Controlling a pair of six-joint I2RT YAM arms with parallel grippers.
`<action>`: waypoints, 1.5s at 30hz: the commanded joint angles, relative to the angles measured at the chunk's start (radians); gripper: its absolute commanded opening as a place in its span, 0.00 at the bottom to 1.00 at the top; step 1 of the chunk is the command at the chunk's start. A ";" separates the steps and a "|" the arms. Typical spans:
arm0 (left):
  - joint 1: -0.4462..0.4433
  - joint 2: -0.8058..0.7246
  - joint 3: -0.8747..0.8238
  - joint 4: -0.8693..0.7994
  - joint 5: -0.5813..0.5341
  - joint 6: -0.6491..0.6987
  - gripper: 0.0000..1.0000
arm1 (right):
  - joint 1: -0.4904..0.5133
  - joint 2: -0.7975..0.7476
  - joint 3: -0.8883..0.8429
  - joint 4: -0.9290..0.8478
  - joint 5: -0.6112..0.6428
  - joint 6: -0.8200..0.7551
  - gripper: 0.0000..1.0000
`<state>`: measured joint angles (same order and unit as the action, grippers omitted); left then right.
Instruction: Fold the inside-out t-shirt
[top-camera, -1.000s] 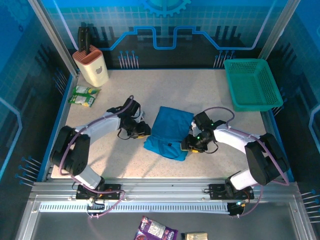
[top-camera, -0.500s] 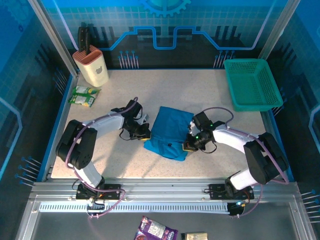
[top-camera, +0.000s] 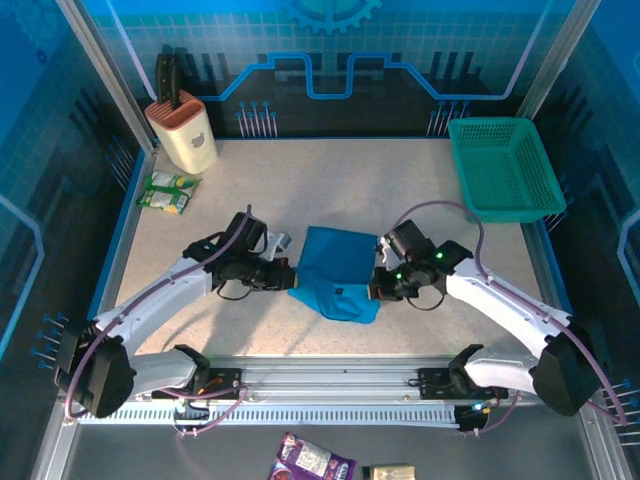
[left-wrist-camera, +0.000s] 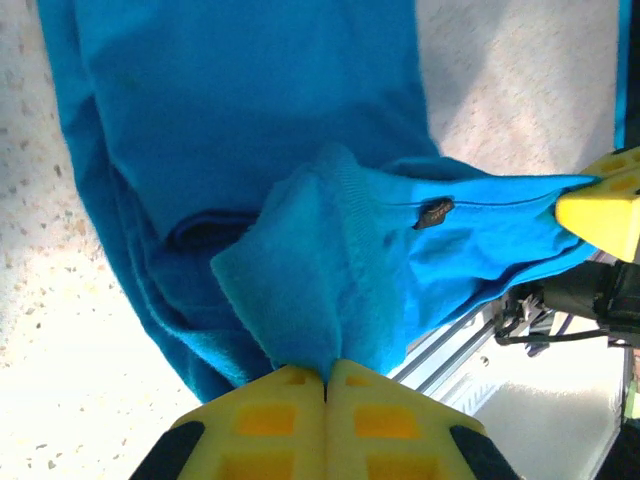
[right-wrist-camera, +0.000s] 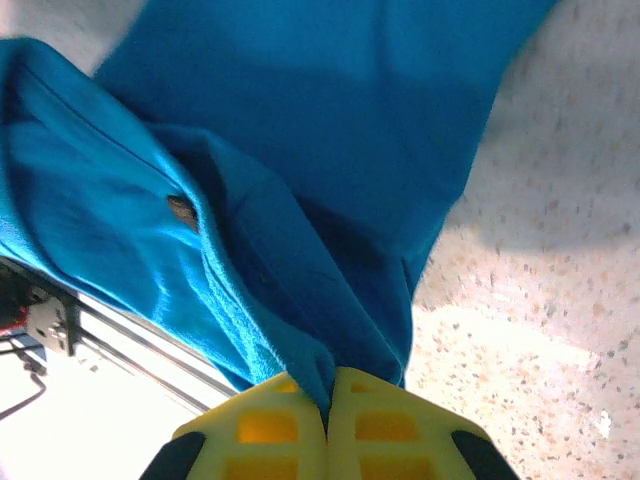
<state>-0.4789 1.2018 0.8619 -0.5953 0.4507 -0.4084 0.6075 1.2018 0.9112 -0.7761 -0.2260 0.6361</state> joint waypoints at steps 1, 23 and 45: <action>-0.004 -0.009 0.092 -0.006 -0.056 0.050 0.00 | -0.020 0.009 0.118 -0.093 0.075 -0.062 0.00; 0.126 0.803 0.528 0.276 -0.280 0.122 0.06 | -0.290 0.753 0.530 0.176 0.157 -0.252 0.00; 0.129 0.642 0.505 0.239 -0.483 0.119 0.41 | -0.307 0.649 0.530 0.204 0.163 -0.206 0.45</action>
<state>-0.3553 1.9411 1.3769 -0.2970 0.0349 -0.2947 0.3019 1.9560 1.4582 -0.5415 -0.0914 0.4110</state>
